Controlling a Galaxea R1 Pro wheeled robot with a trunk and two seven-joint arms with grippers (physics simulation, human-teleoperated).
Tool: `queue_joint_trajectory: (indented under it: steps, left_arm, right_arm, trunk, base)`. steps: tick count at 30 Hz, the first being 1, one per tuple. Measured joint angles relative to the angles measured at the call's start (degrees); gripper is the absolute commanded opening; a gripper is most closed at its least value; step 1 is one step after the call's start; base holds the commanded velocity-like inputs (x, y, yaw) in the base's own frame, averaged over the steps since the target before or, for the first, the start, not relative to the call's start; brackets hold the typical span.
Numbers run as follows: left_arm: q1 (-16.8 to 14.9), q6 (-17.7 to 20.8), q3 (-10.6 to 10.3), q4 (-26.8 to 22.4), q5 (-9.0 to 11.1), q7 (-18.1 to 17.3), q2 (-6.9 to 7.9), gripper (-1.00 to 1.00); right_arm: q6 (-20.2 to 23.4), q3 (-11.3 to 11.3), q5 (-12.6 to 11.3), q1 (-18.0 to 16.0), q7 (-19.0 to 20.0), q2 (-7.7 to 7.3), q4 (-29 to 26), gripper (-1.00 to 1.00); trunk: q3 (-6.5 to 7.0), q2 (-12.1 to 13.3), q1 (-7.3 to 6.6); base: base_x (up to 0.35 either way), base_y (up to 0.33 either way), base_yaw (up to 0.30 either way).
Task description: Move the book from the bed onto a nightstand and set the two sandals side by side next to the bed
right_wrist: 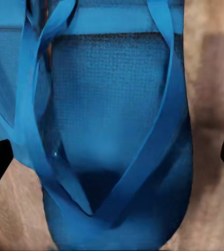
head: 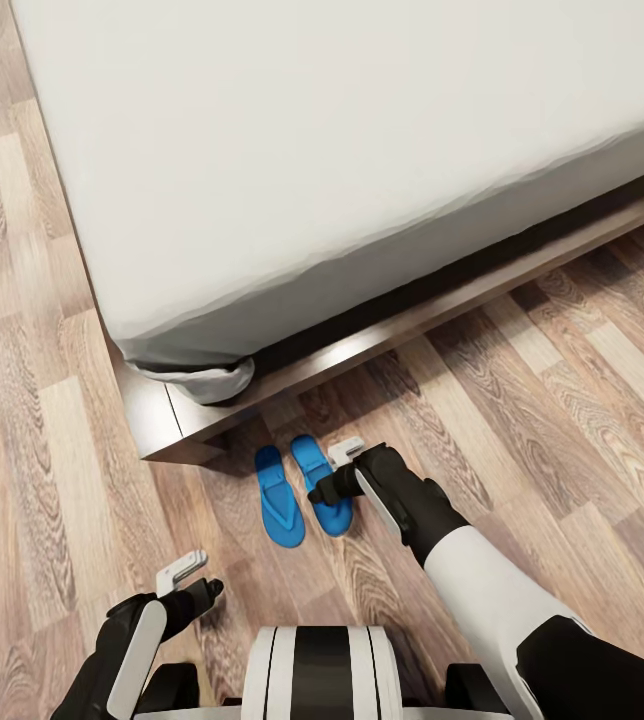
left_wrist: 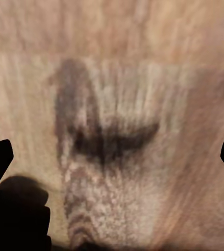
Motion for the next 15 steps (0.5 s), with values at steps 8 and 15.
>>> queue_joint_trajectory:
  steps: [8, 15]
  left_arm:
    - [0.0, -0.01, 0.17, 0.01, -0.14, 0.08, 0.02, 1.0]
    - [0.0, -0.1, 0.19, 0.01, -0.23, 0.08, 0.01, 1.0]
  right_arm:
    - [0.04, 0.01, 0.0, 0.01, 0.0, -0.05, -0.02, 1.0]
    - [0.1, -0.02, 0.1, 0.46, 0.13, -0.31, -0.72, 1.0]
  trunk:
    - [0.0, 0.0, 0.0]
    - [0.0, 0.0, 0.0]
  base:
    - [0.0, 0.0, 0.0]
    - [0.0, 0.0, 0.0]
